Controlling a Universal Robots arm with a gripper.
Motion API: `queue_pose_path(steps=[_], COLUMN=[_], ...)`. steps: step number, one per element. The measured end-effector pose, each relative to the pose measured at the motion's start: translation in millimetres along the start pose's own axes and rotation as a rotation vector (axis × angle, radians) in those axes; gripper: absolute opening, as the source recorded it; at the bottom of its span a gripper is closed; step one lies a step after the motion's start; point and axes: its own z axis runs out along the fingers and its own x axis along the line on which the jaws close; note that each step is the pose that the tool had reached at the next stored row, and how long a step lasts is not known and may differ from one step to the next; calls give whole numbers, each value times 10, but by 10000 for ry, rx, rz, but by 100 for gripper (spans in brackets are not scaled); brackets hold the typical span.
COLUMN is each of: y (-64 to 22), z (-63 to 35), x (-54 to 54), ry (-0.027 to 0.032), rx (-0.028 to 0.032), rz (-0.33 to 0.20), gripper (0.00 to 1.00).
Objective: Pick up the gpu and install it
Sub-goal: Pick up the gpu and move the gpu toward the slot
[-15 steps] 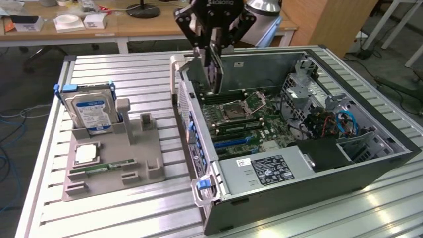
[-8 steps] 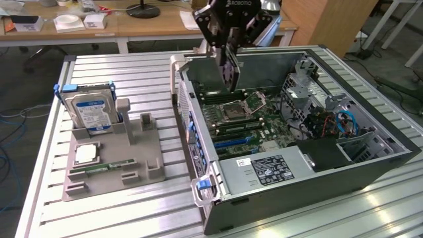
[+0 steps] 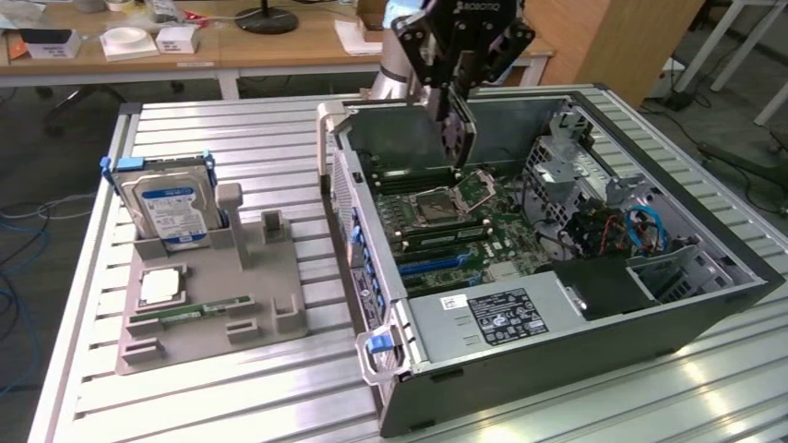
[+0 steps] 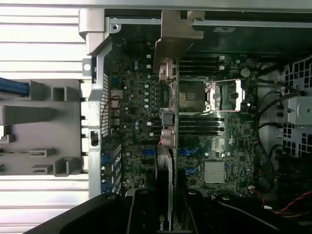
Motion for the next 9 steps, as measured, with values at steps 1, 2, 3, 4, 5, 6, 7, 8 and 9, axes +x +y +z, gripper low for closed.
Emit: queue_pose_path(steps=[1, 2, 3, 4, 5, 6, 7, 8, 9], y=[1, 1, 2, 3, 3, 4, 5, 5, 6], z=[0, 1, 1, 2, 2, 3, 4, 4, 4], x=[-41, -84, -130, -172, -214, -256, -296, -337, -381], ry=[0, -1, -1, -1, -2, -2, -3, -3, -4], rx=[0, 1, 1, 1, 0, 0, -1, 0, 0], rz=[0, -1, -2, 0, 0, -3, -2, 1, -2], gripper=[27, 27, 27, 27, 27, 27, 27, 27, 27])
